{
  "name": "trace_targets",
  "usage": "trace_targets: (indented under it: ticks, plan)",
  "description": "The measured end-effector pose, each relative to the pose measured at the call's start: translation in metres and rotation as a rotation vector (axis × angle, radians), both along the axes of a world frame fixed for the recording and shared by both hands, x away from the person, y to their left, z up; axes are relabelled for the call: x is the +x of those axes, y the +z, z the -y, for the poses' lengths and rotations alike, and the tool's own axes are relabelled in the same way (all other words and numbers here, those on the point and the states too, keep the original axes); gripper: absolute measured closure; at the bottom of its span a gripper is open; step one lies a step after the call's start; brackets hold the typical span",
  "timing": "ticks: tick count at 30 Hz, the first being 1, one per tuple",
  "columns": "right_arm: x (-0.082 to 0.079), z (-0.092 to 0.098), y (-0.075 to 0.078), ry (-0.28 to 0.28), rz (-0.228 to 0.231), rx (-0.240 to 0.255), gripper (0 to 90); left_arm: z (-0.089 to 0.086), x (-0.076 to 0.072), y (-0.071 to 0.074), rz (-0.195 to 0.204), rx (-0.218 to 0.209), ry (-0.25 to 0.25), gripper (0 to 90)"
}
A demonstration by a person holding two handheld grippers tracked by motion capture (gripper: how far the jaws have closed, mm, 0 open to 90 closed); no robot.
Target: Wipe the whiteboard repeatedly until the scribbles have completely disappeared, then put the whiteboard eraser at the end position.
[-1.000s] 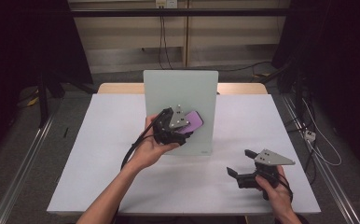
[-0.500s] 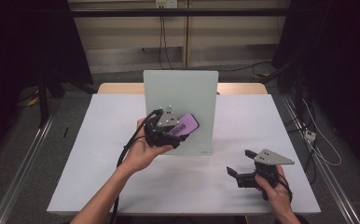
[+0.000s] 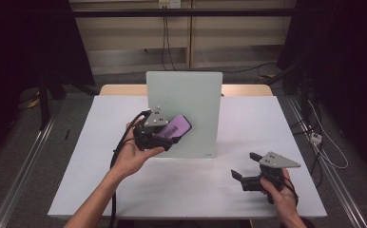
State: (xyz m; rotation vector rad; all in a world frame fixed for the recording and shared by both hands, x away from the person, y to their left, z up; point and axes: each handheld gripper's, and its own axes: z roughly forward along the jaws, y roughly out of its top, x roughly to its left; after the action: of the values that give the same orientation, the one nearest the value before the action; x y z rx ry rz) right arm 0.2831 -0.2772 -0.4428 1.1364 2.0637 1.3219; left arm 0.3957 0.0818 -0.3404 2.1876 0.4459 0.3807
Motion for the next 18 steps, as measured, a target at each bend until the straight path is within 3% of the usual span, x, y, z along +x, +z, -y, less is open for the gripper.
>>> trace_targets:
  ticks: [13,18]
  plan:
    - [0.0,-0.001,0.0,0.006,0.001,-0.004,4.0,-0.016,-0.004,-0.001,-0.056,-0.012,-0.01,40.8]
    - [-0.001,0.0,0.0,-0.004,-0.003,-0.007,4.0,-0.014,-0.004,-0.007,-0.084,0.025,-0.03,40.8]
